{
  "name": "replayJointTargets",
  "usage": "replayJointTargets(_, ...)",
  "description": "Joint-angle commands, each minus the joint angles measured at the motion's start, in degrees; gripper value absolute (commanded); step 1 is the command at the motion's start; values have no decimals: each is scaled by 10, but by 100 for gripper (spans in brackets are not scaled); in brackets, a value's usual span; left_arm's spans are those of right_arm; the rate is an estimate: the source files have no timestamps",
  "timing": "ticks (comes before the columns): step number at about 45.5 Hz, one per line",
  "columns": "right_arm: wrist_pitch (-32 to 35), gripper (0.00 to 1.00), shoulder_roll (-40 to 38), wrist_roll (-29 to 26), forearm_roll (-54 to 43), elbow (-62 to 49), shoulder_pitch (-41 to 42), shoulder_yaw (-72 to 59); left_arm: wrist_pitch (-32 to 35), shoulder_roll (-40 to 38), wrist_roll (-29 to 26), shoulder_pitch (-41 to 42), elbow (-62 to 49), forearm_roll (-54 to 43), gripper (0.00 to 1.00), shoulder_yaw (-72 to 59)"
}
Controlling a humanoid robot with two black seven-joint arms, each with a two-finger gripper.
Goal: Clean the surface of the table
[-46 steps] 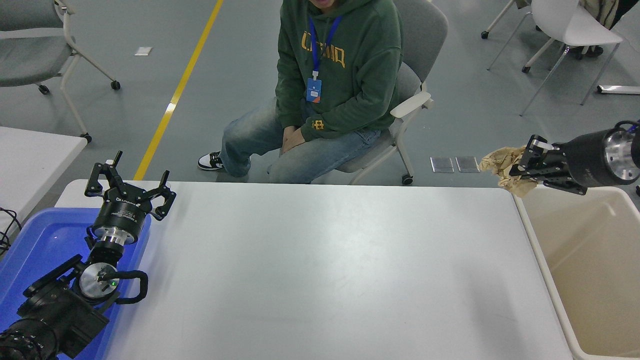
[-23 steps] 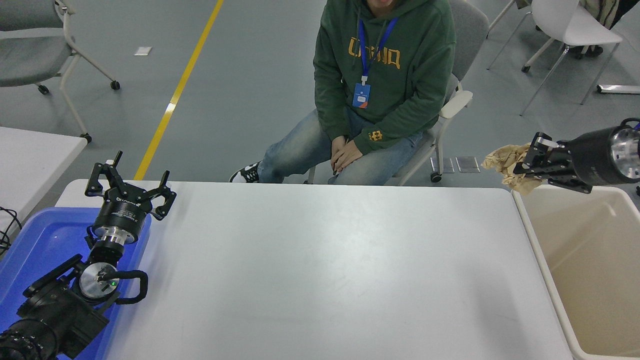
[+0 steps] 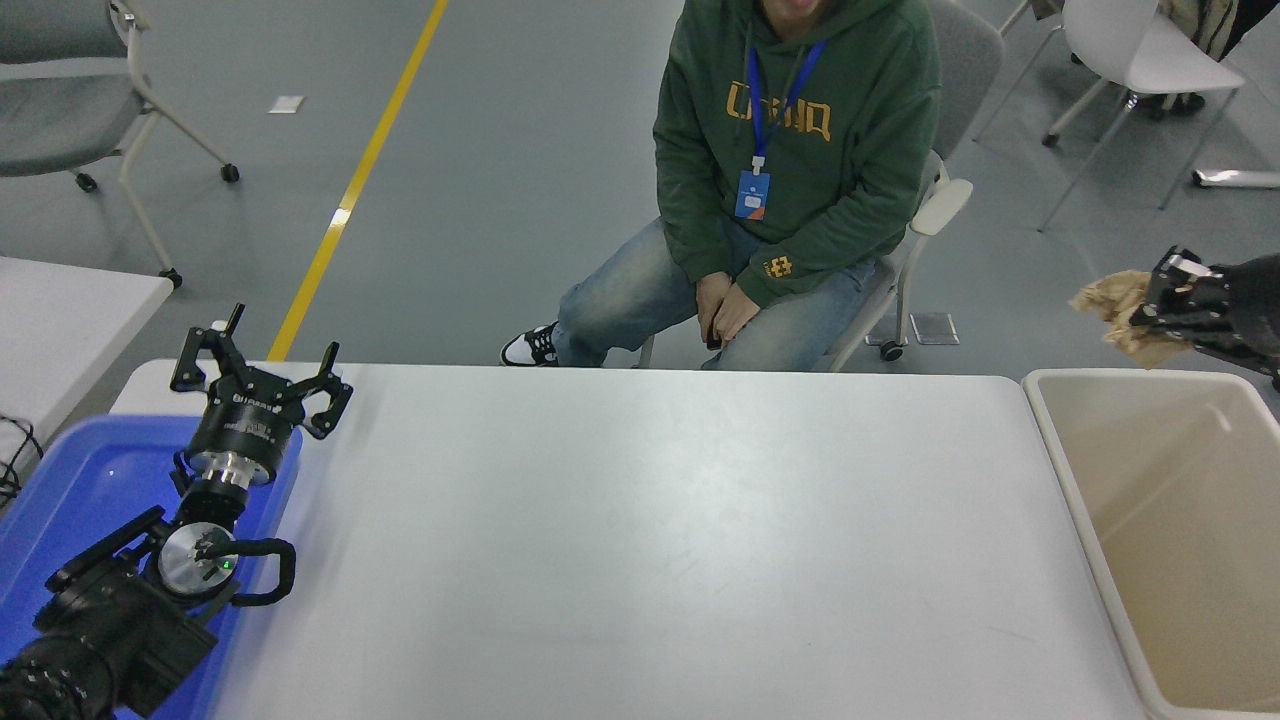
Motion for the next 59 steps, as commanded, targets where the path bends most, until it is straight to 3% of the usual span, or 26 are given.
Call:
replayJointTargets(1,-48,0,68,22,-1,-136,-92,4,0,0,0,0,0,0,100,0)
replayJointTargets(17,-101,0,169,70,-12,-254,-195,11,0,0,-1,0,0,0,100,0)
replayJointTargets(29,-142,0,245,76,-44,-342,-241,10,1,0,0,0,0,-1,100,0)
replayJointTargets(59,-227,0,292,76,-34,-385,-288,19,0,0,0,0,0,0,100,0)
